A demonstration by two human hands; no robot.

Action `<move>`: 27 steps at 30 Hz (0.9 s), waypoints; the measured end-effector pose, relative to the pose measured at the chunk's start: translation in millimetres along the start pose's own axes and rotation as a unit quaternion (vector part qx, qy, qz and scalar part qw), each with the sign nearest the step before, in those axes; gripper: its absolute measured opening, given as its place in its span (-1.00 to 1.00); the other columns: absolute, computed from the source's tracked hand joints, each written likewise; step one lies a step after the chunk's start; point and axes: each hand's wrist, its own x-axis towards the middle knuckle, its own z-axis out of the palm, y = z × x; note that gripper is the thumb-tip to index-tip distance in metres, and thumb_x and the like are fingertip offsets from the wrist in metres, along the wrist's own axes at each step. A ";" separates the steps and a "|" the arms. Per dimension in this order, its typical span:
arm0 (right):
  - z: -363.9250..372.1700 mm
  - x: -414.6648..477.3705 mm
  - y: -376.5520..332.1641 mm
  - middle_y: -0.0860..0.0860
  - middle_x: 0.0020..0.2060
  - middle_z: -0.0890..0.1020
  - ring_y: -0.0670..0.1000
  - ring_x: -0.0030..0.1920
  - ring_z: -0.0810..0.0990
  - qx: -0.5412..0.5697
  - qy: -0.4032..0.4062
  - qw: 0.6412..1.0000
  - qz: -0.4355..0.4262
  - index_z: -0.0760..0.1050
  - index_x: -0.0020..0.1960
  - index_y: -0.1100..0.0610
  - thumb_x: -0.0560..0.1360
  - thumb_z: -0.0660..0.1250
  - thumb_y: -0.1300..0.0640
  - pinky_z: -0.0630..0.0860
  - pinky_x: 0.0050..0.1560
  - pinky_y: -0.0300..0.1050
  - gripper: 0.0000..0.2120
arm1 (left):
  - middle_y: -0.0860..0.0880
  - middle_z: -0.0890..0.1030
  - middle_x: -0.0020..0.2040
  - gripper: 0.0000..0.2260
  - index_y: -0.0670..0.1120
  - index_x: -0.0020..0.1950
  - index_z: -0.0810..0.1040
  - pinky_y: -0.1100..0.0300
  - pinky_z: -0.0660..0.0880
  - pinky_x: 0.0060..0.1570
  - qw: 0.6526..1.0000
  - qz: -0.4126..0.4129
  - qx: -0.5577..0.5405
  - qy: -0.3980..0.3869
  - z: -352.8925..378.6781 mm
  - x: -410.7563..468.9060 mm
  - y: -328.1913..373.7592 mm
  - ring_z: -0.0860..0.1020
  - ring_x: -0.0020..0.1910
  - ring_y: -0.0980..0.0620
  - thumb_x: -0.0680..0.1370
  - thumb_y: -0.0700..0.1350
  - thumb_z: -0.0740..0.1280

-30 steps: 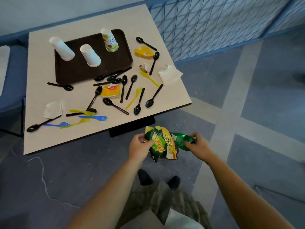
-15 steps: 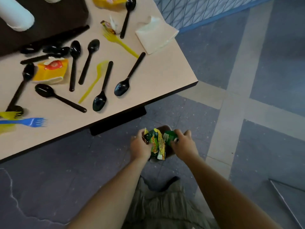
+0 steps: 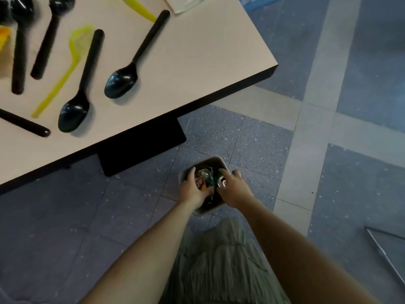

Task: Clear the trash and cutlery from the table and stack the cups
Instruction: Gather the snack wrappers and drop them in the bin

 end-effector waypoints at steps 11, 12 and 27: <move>-32.7 -62.0 -21.1 0.12 0.50 0.28 0.21 0.34 0.49 0.035 0.005 0.999 -0.037 0.08 0.63 -0.02 0.60 0.24 0.14 0.53 0.29 0.09 -0.35 | -0.09 0.36 0.57 -0.23 0.13 0.68 0.12 -0.01 0.40 0.40 0.998 0.062 -0.013 0.019 -41.7 -73.6 9.0 0.40 0.51 -0.12 0.58 0.02 0.47; -39.9 -72.6 -26.4 0.12 0.49 0.30 0.20 0.33 0.50 0.041 0.009 0.998 -0.041 0.10 0.63 0.00 0.60 0.24 0.14 0.53 0.29 0.08 -0.36 | -0.09 0.35 0.58 -0.25 0.13 0.68 0.14 0.00 0.39 0.40 0.997 0.071 -0.024 0.027 -51.2 -88.7 15.4 0.38 0.51 -0.10 0.58 0.02 0.47; -182.4 -236.7 -144.2 0.08 0.29 0.48 0.09 0.21 0.56 0.094 0.096 0.977 -0.167 0.43 0.43 0.10 0.62 0.27 0.11 0.52 0.22 -0.02 -0.61 | 0.09 0.54 0.33 -0.53 0.15 0.54 0.39 0.38 0.43 0.03 0.973 0.143 -0.153 0.094 -188.5 -309.1 120.4 0.55 0.09 0.31 0.65 0.02 0.39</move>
